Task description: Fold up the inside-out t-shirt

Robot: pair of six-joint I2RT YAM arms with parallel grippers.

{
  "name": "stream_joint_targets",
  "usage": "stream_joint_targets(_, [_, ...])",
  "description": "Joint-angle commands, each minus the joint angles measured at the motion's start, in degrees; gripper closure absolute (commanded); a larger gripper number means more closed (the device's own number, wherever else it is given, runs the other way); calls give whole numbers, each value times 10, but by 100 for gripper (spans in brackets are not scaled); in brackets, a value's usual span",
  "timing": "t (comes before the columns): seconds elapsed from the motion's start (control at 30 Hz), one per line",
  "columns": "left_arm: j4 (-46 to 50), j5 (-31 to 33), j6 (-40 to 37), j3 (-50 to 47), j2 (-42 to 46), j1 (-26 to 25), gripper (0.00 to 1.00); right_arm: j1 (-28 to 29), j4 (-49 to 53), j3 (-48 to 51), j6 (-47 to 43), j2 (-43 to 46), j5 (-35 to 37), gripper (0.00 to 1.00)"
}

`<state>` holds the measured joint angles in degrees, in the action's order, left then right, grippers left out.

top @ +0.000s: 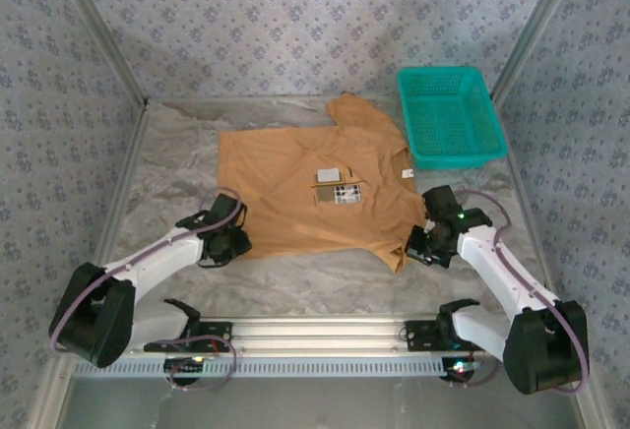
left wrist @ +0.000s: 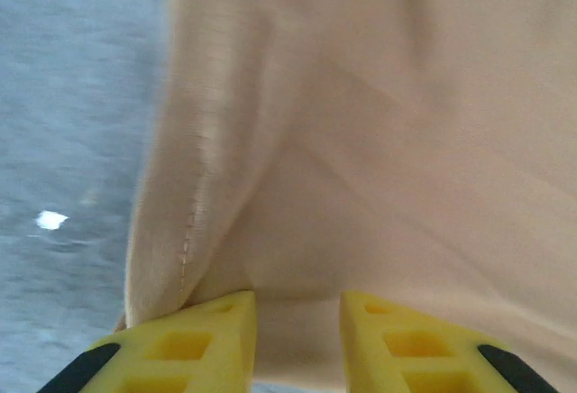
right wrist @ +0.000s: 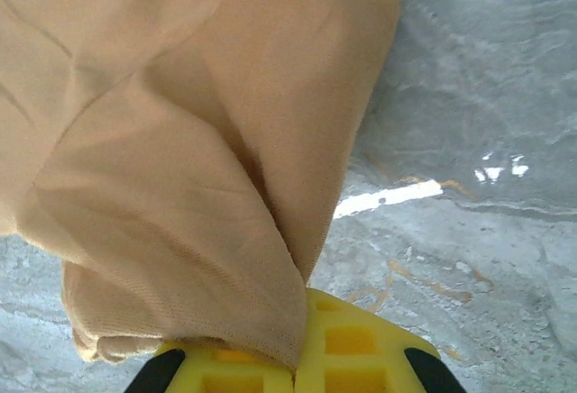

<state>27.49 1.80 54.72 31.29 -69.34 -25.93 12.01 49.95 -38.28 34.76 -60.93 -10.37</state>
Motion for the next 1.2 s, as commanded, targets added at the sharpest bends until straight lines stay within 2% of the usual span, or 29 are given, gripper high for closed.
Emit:
stream_joint_targets(0.0, [32,11,-10,-29,42,44,71,-35,18,7,8,17,0,100])
stream_joint_targets(0.13, [66,8,-34,-65,110,113,71,-84,16,18,8,34,-13,100])
stream_joint_targets(0.23, [60,4,-43,-75,134,138,71,-106,6,25,8,43,-24,100])
stream_joint_targets(0.37, [41,-19,-50,-60,106,132,71,-109,-10,27,6,39,-24,100])
stream_joint_targets(0.53, [39,-11,-46,-23,69,95,70,-92,-18,31,8,34,-36,100])
stream_joint_targets(0.57, [40,-11,-47,-15,68,93,70,-91,-18,31,8,35,-37,93])
stream_joint_targets(0.63, [51,-8,-56,15,67,92,70,-91,-10,24,8,39,-34,66])
stream_joint_targets(0.7, [71,4,-72,56,66,92,70,-91,5,6,8,42,-19,49])
stream_joint_targets(0.73, [78,12,-82,80,63,92,70,-90,15,-6,8,45,-8,45])
stream_joint_targets(0.83, [58,-1,-107,137,30,92,70,-81,35,-46,8,56,36,41])
stream_joint_targets(0.97, [6,-51,-109,203,-77,85,70,-41,22,-102,26,37,100,40])
stream_joint_targets(1.07, [-43,-93,-100,234,-170,83,70,16,-35,-134,44,-22,118,39])
stream_joint_targets(1.17, [-52,-107,-107,274,-261,92,71,58,-115,-165,50,-120,98,39])
